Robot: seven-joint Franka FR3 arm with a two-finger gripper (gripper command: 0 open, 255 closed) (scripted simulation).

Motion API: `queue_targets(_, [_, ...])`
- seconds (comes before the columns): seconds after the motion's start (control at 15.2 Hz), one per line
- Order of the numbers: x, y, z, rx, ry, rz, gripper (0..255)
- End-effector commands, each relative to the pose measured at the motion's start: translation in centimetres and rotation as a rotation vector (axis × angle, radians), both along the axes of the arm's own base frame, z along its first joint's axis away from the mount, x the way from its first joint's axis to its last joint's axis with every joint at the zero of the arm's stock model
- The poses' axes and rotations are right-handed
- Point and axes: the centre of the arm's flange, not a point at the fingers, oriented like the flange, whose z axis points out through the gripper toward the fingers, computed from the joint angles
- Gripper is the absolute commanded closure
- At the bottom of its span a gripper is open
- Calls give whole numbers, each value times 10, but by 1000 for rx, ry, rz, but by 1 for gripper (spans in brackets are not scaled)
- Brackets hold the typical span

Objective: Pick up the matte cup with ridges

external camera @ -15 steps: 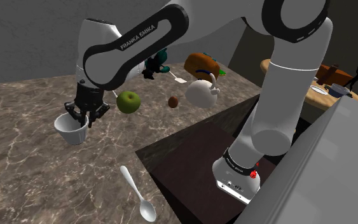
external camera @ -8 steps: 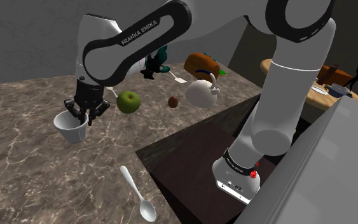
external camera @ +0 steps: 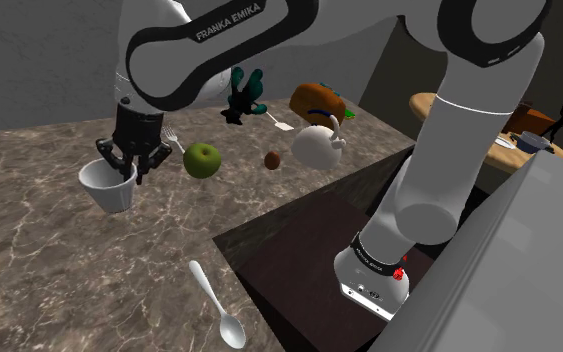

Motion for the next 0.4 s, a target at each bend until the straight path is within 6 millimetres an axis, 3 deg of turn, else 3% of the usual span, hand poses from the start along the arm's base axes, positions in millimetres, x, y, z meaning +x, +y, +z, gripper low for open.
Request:
queue_targets(0.0, [0, 0, 11, 0, 0, 0, 255])
queue_targets(0.33, [0, 0, 27, 0, 0, 0, 255])
